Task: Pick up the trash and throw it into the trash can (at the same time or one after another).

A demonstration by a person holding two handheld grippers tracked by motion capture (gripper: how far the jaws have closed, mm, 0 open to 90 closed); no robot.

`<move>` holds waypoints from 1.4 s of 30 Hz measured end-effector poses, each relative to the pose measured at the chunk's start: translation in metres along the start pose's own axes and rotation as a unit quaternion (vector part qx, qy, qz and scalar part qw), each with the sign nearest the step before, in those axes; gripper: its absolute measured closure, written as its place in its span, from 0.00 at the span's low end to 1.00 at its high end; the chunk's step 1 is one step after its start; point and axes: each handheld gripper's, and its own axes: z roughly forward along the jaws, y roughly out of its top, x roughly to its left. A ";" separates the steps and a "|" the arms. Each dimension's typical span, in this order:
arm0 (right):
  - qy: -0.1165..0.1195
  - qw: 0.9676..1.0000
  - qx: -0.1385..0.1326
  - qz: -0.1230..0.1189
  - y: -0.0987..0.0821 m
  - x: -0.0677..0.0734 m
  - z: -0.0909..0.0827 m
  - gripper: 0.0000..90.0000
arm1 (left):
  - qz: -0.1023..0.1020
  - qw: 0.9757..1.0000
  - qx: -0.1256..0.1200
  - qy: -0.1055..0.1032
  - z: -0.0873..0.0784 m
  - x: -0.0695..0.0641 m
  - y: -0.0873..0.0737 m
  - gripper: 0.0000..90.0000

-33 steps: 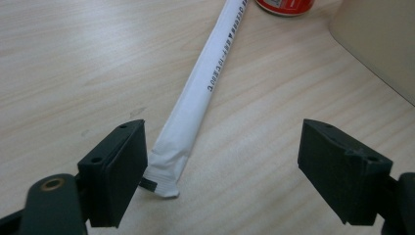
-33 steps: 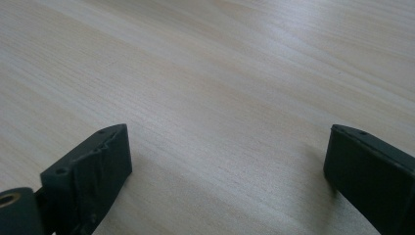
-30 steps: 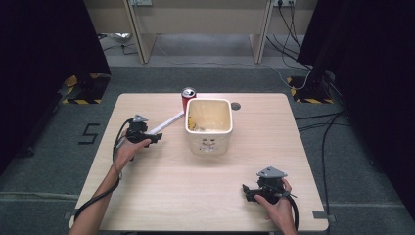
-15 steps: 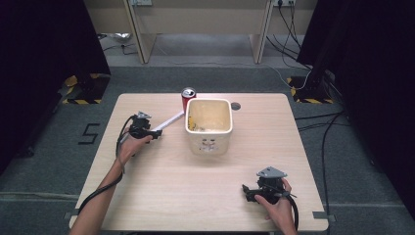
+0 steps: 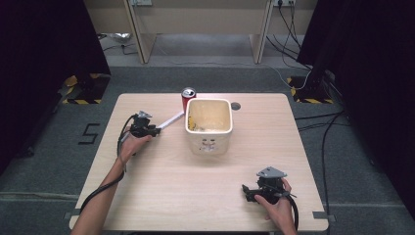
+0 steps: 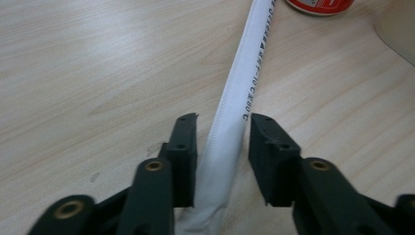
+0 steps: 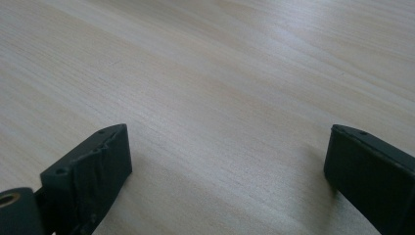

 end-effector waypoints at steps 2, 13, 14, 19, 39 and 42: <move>0.000 1.000 0.000 0.000 0.000 0.000 0.000 0.05 | 0.000 1.000 0.001 -0.002 -0.001 0.000 -0.001 0.86; 0.000 1.000 0.000 -0.001 0.000 0.000 0.000 0.04 | -0.007 1.000 0.003 -0.016 -0.008 -0.004 -0.004 0.90; 0.000 1.000 0.000 -0.001 0.000 0.000 0.000 0.04 | -0.008 1.000 0.003 -0.017 -0.009 -0.004 -0.004 0.90; 0.000 1.000 0.000 0.000 0.000 0.000 0.000 0.04 | -0.017 1.000 -0.012 -0.016 -0.024 0.002 0.003 0.90; -0.002 1.000 -0.001 0.000 0.000 0.000 0.000 0.04 | -0.006 0.996 -0.080 -0.040 -0.104 -0.006 0.057 0.90; -0.002 1.000 -0.001 0.000 0.000 0.000 0.000 0.04 | 0.007 0.994 -0.092 -0.050 -0.117 -0.015 0.068 0.90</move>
